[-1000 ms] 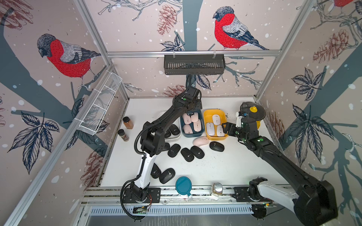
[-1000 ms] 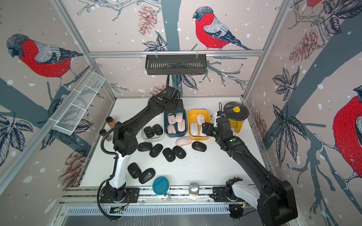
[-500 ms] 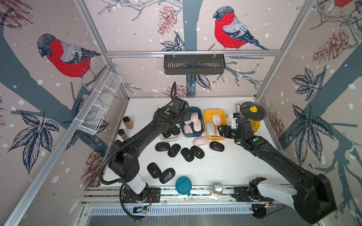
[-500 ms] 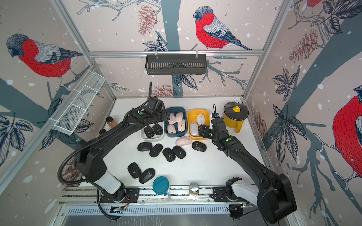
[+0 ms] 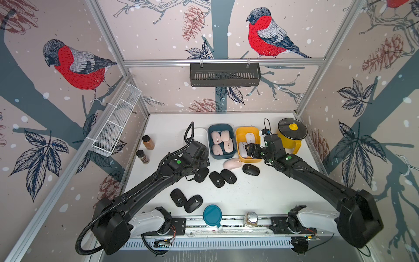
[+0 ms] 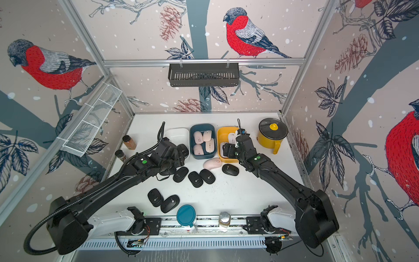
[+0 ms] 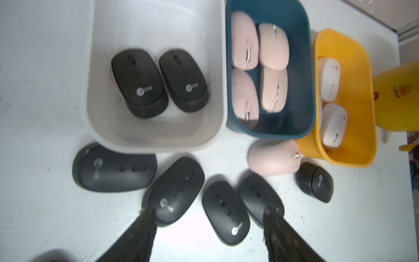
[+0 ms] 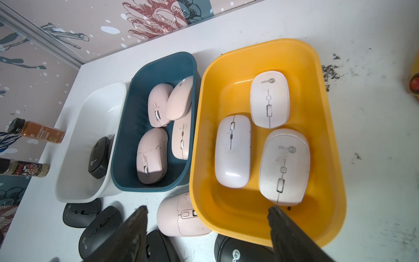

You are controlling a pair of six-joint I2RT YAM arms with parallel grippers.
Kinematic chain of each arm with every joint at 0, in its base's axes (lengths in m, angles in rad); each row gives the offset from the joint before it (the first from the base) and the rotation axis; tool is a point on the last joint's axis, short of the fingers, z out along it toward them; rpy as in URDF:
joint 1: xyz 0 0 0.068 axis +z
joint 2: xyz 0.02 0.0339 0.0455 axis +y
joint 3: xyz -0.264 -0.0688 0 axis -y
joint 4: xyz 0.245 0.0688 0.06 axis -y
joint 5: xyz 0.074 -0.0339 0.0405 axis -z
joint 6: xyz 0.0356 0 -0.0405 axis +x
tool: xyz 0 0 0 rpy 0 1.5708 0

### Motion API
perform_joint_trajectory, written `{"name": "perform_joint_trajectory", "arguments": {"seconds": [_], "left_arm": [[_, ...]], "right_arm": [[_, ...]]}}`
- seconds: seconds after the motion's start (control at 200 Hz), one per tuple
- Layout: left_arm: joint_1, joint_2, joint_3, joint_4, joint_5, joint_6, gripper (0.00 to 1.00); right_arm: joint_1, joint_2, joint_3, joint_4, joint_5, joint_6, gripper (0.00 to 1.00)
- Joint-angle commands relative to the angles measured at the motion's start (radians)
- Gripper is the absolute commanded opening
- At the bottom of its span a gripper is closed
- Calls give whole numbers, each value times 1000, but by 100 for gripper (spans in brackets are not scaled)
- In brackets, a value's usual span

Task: Place the mice by color into the storage box
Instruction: Pick up the mouse from the center of the board.

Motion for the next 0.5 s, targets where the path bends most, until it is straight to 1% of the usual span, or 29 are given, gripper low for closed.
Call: {"name": "perform_joint_trajectory", "arguments": {"seconds": [0.0,0.045,0.15,0.225,0.335,0.495], "left_arm": [[-35,-41,-48,-53,-17,-70,74],[-48,-58,-66,-62,-15,-80,73],[-85,-97,-102,-85,-21,-102,74],[-101,-121,-130,-90,5,-110,74],[-139,-146,-181,-99,14,-146,74],[-144,-140,-251,-45,42,-173,75]], "right_arm": [[19,6,6,22,14,11,84],[29,38,5,23,14,12,84],[47,56,7,33,11,21,83],[56,66,14,43,8,25,83],[69,75,18,56,6,28,83],[75,89,17,63,-3,35,83]]}}
